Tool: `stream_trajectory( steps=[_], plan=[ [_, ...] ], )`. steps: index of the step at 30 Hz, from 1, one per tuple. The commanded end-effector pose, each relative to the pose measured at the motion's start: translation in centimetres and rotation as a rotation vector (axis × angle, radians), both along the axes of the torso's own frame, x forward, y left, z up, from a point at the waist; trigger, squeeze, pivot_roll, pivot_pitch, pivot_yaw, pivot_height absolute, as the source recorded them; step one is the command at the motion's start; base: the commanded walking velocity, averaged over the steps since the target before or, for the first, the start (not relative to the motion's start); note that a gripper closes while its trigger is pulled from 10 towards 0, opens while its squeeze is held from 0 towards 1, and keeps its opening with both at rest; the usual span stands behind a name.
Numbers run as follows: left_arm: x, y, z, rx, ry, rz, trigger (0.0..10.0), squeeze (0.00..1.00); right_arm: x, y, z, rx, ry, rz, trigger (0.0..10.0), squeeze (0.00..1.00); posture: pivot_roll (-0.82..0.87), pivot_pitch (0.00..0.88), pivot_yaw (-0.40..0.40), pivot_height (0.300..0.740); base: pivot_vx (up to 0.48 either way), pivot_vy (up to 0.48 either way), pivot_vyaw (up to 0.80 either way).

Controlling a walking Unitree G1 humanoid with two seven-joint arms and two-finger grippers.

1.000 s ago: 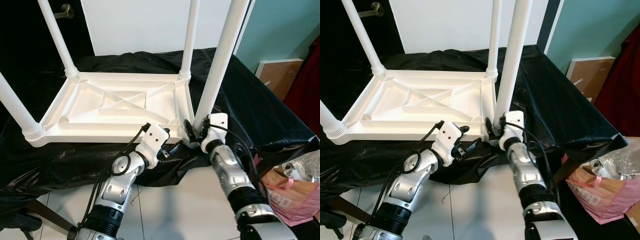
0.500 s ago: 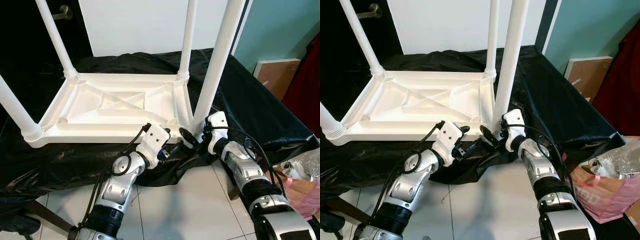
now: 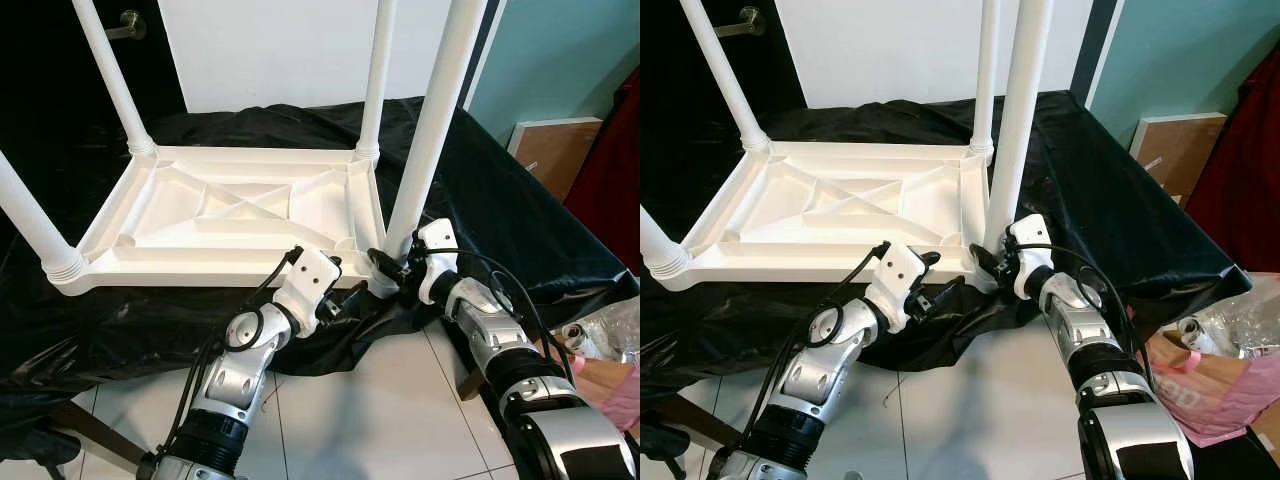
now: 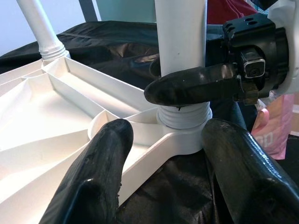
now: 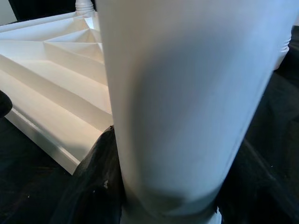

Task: Building children table

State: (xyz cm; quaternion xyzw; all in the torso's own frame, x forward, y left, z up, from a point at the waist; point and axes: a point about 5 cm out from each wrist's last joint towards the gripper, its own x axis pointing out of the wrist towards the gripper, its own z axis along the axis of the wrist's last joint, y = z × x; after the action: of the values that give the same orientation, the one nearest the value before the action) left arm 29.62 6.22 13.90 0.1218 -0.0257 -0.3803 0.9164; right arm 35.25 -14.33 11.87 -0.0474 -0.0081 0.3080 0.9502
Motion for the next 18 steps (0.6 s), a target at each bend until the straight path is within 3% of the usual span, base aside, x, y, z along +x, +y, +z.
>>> stream_trajectory(
  steps=[1,9,13,18],
  plan=[
    [0.4,0.2,0.3,-0.006,-0.035,0.097,10.0,0.0,-0.4,-0.1,-1.2,-0.011,0.051,-0.003,10.0,0.0,-0.02,0.0,-0.043,0.74,0.0,0.0,0.0],
    [0.5,0.2,0.3,-0.004,-0.033,0.093,10.0,0.0,-0.3,-0.5,-1.7,0.015,0.066,-0.125,10.0,0.0,-0.03,0.0,-0.04,0.74,0.0,0.0,0.0],
    [0.4,0.1,0.3,-0.002,-0.032,0.085,10.0,0.0,-0.6,-0.1,-2.7,0.083,0.1,-0.312,10.0,0.0,-0.03,0.0,-0.034,0.74,0.0,0.0,0.0],
    [0.4,0.1,0.3,0.002,-0.032,0.082,10.0,0.0,-1.0,0.4,-3.3,0.101,0.11,-0.402,10.0,0.0,-0.03,0.0,-0.034,0.74,0.0,0.0,0.0]
  ],
)
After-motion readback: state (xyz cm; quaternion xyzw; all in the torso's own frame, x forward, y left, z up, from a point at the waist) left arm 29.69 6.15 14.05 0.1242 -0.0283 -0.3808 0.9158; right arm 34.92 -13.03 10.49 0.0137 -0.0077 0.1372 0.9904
